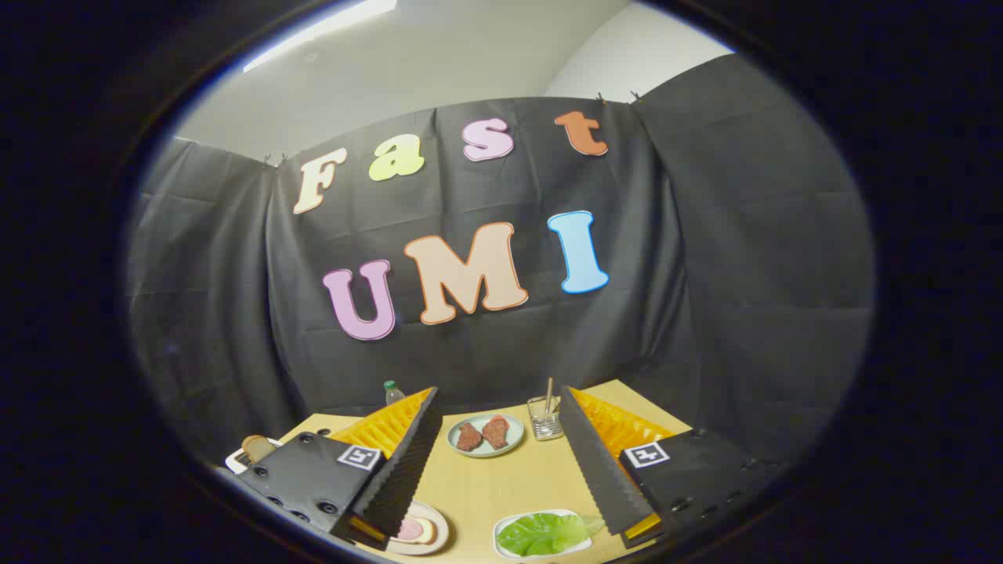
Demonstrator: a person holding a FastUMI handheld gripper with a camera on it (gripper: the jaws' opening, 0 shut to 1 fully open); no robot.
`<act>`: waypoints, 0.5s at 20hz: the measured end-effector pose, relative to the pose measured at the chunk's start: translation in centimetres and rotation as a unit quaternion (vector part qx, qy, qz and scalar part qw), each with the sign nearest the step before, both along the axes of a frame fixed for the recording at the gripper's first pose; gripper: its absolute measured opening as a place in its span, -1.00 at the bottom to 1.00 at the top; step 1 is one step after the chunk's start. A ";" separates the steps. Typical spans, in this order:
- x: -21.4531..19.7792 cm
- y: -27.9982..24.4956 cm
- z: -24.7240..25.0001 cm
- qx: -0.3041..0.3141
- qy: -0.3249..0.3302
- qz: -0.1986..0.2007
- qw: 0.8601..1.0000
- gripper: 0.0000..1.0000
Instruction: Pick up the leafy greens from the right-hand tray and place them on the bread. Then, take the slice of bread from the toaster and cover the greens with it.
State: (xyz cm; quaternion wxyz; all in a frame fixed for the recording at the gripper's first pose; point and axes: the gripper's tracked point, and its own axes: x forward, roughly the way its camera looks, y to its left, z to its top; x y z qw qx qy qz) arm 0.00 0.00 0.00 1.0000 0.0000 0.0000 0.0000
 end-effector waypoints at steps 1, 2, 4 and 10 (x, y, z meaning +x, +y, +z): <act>0.1 -0.3 0.0 -0.001 0.002 0.000 1.000 0.93; 0.2 -0.6 0.1 -0.003 0.002 -0.001 1.000 0.93; 0.4 -1.2 0.3 -0.003 0.003 -0.002 1.000 0.93; 1.2 -3.1 -0.4 -0.008 0.014 -0.003 1.000 0.93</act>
